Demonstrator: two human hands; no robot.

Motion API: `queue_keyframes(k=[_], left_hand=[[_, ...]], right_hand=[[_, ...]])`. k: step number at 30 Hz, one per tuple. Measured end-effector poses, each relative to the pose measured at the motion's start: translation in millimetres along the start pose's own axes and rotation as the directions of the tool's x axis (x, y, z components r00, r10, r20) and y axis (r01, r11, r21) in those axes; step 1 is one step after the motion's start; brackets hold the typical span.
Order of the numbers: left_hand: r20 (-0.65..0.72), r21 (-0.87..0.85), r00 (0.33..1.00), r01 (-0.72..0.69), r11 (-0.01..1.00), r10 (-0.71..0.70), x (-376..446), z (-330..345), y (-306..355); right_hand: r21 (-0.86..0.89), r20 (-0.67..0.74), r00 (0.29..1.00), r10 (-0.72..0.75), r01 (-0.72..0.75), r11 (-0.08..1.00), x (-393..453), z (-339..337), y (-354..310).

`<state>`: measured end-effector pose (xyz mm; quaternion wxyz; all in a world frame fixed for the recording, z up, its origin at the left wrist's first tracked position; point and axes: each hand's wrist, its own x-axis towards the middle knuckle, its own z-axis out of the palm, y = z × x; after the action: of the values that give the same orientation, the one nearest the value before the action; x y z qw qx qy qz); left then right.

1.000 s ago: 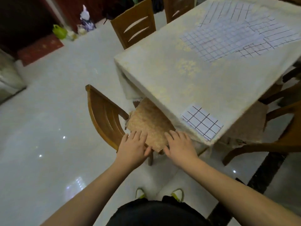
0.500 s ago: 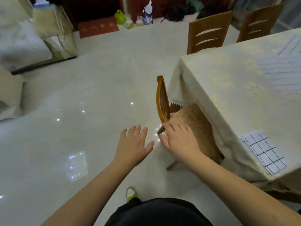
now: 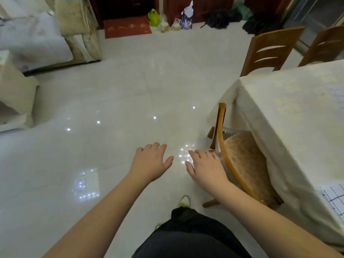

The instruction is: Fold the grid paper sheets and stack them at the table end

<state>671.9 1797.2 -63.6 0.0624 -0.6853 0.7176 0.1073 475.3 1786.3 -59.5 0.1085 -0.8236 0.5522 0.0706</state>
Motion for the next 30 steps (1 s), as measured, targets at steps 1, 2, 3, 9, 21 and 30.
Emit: queue_keyframes(k=[1, 2, 3, 9, 21, 30], left_hand=[[-0.003, -0.006, 1.000, -0.007, 1.000, 0.007, 11.2, -1.7, -3.9], [-0.008, -0.012, 1.000, -0.023, 1.000, 0.023, 22.8, -2.8, -6.8], [-0.007, -0.012, 0.999, -0.037, 0.999, 0.037, 34.0, -3.2, -8.8], [0.062, 0.073, 0.994, -0.099, 0.992, 0.094, 110.9, -9.6, -25.6], [0.104, 0.093, 0.989, -0.118, 0.989, 0.108, 252.7, -47.1, -87.9], [0.104, 0.067, 0.967, -0.239, 0.969, 0.232, 402.6, -83.5, -182.5]], right_hand=[[0.004, 0.000, 1.000, 0.002, -0.002, 1.000, 9.4, 0.0, 1.1], [0.011, -0.002, 1.000, 0.003, -0.003, 1.000, 20.4, 0.0, 2.7], [0.017, -0.009, 1.000, 0.005, -0.005, 1.000, 32.6, 0.3, 4.4], [0.029, -0.005, 1.000, 0.010, -0.010, 1.000, 124.6, -6.7, 13.5], [0.075, 0.017, 0.999, 0.043, -0.045, 0.996, 281.1, -39.7, 5.5], [0.066, -0.004, 0.984, 0.181, -0.180, 0.981, 439.2, -71.4, 2.9]])
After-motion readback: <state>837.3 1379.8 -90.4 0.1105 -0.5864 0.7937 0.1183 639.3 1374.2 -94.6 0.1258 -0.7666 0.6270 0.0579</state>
